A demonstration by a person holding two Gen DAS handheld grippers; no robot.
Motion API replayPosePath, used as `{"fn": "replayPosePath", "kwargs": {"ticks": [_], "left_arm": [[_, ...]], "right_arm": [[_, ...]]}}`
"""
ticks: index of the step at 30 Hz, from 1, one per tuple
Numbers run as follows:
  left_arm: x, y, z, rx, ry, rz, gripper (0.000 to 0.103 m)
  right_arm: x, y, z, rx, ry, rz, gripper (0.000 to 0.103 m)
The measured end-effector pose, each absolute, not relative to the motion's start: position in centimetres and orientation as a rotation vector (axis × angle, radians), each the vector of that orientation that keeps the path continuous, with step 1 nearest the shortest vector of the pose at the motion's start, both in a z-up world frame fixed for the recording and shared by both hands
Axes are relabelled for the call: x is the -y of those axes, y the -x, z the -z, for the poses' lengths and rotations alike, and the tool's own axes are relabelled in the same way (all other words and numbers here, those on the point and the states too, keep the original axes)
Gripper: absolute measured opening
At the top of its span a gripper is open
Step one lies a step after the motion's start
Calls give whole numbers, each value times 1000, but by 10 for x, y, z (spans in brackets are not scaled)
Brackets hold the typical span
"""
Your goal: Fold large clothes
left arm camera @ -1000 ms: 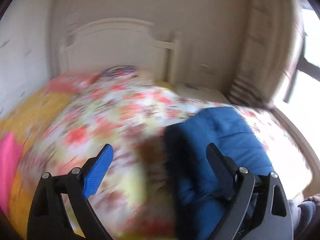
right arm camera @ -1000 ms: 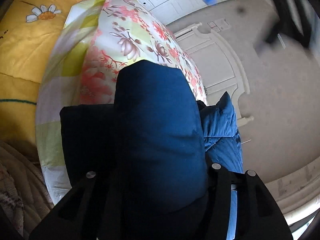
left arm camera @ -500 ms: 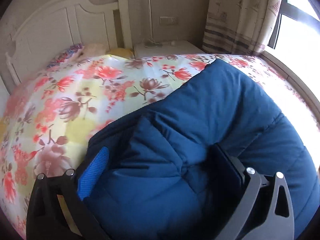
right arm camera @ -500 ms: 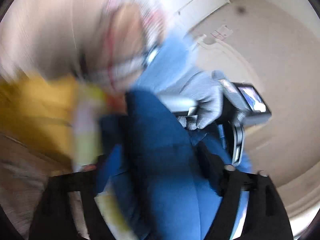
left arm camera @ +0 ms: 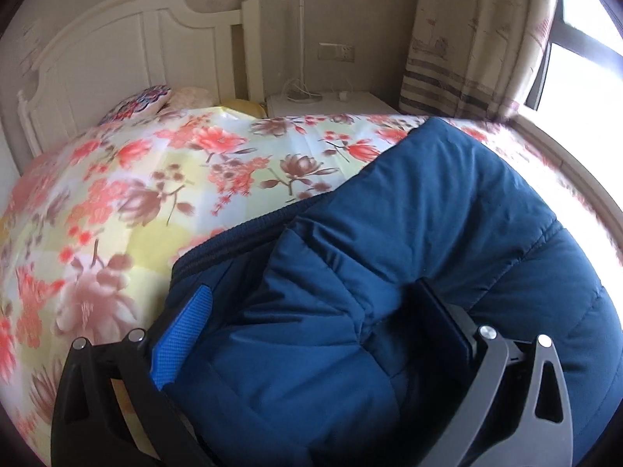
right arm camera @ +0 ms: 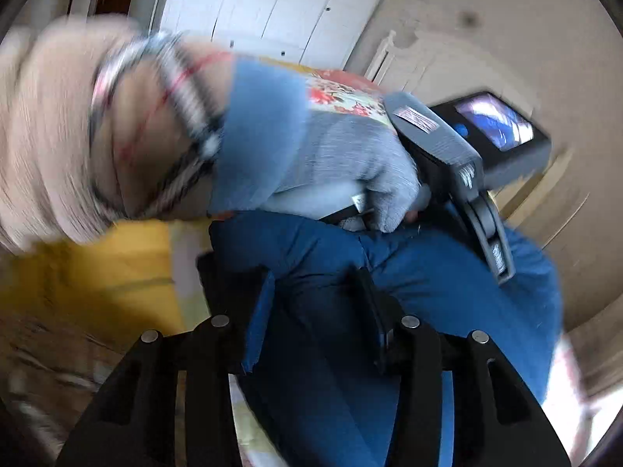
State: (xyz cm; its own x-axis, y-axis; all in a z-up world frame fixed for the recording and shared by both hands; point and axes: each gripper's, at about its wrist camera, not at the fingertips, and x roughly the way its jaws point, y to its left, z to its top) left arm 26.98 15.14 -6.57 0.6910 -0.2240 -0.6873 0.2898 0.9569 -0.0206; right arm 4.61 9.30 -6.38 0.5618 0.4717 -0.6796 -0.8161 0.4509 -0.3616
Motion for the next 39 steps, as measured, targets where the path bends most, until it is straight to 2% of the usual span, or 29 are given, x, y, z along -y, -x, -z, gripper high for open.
{"fn": "replayPosePath", "kwargs": {"ticks": [3, 6, 9, 14, 16, 19, 20, 24, 28, 30, 32, 33, 35, 37, 39], "left_arm": [[-150, -266, 63, -734, -107, 242, 101], [-150, -264, 62, -722, -113, 221, 101], [-154, -265, 62, -722, -91, 191, 101], [-154, -262, 60, -705, -108, 137, 101], [-156, -263, 60, -705, -101, 136, 101], [-161, -263, 61, -707, -73, 126, 101], [-166, -264, 62, -711, -56, 109, 101], [-173, -268, 66, -731, -20, 121, 101], [-172, -266, 65, -723, -25, 113, 101], [-173, -266, 66, -722, -19, 114, 101], [-174, -266, 66, -720, -14, 110, 101], [-174, -266, 67, -721, -12, 100, 101], [-177, -267, 68, -729, 6, 102, 101], [-177, -268, 67, -727, 1, 102, 101], [-175, -266, 66, -721, -10, 97, 101]], "right_arm": [[-66, -60, 40, -602, 604, -943, 42], [-23, -85, 8, -537, 519, -857, 42], [24, -136, -19, -486, 364, -743, 42], [57, -245, -34, -530, 184, -610, 41], [51, -280, -23, -580, 179, -597, 38], [24, -323, 43, -801, 310, -577, 33], [22, -328, 56, -813, 298, -601, 34], [28, -340, 39, -847, 259, -623, 33], [60, -343, -2, -737, 136, -574, 33], [73, -355, 7, -752, 77, -535, 33], [62, -369, 52, -880, 140, -544, 33], [64, -371, 67, -865, 102, -570, 33], [77, -377, 70, -893, -42, -583, 33], [72, -378, 58, -918, 14, -558, 33], [65, -373, 36, -867, 89, -492, 33]]}}
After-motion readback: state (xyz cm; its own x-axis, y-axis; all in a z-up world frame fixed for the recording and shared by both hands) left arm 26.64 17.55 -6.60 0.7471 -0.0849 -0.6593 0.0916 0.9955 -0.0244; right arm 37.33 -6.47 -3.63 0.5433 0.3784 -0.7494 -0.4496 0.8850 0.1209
